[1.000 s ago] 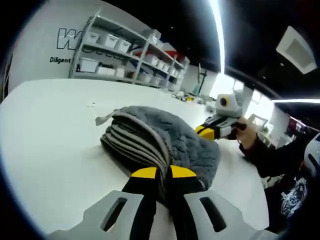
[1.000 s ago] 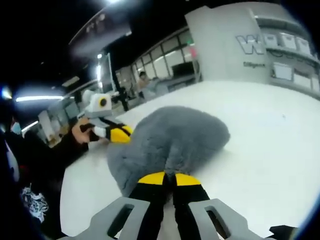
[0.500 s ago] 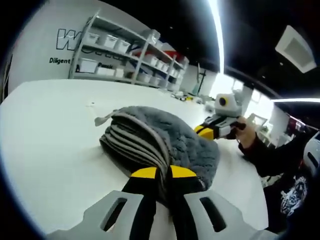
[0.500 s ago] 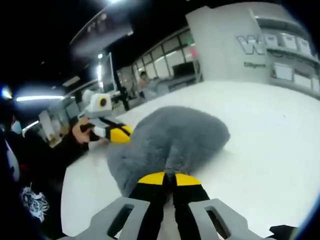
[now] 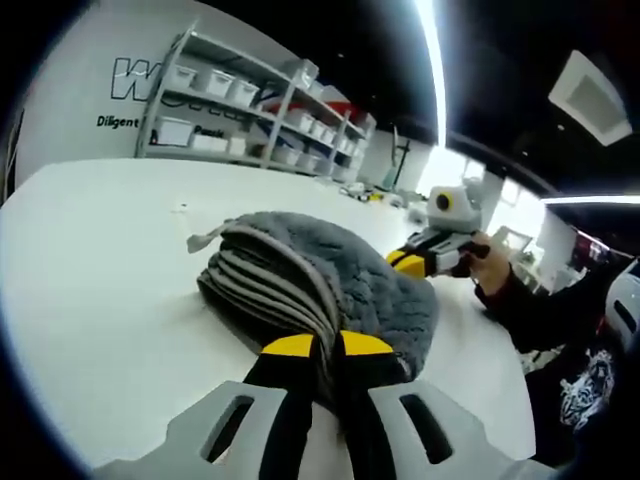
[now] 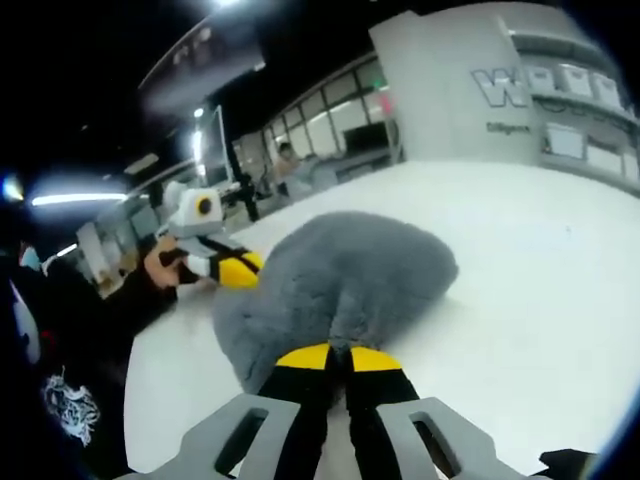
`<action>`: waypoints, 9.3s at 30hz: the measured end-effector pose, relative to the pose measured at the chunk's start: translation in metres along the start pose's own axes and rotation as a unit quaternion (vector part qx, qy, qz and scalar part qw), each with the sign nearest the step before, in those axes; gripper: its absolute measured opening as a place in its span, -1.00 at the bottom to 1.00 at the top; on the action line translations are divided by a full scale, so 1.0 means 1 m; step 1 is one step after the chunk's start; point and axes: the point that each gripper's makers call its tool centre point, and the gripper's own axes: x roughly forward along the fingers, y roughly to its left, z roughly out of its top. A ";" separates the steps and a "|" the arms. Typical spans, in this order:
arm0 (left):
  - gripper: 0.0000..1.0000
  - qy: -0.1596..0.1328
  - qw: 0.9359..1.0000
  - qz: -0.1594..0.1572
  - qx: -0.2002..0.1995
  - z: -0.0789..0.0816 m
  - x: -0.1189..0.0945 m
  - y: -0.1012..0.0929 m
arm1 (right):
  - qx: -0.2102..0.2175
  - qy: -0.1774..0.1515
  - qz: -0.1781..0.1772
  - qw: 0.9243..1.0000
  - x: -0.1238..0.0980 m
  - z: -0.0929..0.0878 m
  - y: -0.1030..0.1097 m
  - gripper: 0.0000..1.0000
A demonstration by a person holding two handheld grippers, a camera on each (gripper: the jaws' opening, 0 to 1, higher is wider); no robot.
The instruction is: Open the folded towel by lifting each exposed corner and separating the folded layers until the towel lies flat within the target outline without major curled edges
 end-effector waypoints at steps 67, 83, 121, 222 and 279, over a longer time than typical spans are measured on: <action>-0.35 -0.073 0.995 0.060 0.027 0.024 -0.029 0.028 | -0.093 -0.049 0.001 0.994 -0.015 0.014 0.006 -0.58; 0.80 -0.104 0.967 0.207 0.103 0.046 -0.053 0.075 | -0.122 -0.082 -0.083 0.986 -0.025 0.031 -0.026 0.76; 0.99 -0.136 0.962 0.230 0.058 0.050 -0.082 0.019 | -0.108 -0.097 -0.134 0.980 -0.051 0.047 -0.037 0.95; 0.99 -0.335 0.896 0.144 -0.251 0.017 -0.092 -0.086 | -0.325 0.020 -0.235 0.916 -0.168 0.196 -0.016 0.99; 0.92 -0.316 0.883 0.124 -0.325 0.011 -0.024 -0.083 | -0.484 0.199 -0.029 0.852 -0.044 0.236 0.042 0.99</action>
